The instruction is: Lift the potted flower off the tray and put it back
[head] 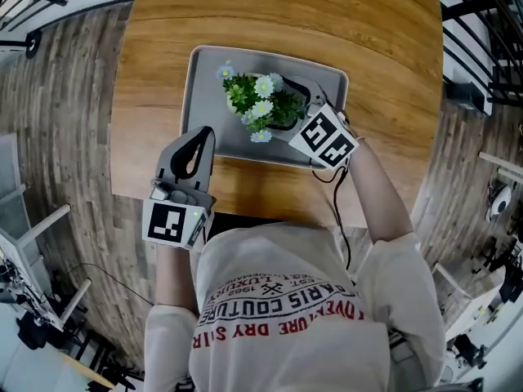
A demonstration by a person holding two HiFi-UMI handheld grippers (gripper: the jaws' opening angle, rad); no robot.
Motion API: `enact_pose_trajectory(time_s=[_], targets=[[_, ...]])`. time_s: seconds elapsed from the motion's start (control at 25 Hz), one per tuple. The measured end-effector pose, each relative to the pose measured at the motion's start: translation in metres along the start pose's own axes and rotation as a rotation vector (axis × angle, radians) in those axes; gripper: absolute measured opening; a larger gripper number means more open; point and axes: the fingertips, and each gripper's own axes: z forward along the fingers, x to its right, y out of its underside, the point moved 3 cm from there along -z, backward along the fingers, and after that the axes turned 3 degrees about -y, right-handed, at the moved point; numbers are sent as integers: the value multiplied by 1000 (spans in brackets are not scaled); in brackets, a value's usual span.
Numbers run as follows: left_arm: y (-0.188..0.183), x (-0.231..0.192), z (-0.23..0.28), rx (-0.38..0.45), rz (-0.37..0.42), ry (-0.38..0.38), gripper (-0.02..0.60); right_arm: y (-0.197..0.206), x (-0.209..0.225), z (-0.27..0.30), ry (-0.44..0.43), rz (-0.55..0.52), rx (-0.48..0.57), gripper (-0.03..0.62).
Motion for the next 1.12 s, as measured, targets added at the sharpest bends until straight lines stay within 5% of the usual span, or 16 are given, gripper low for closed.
enact_pose_trajectory(time_s=[1.12], targets=[[12,-14,13,-48,-1,3,12,-2,1,13,67,45,150,477]])
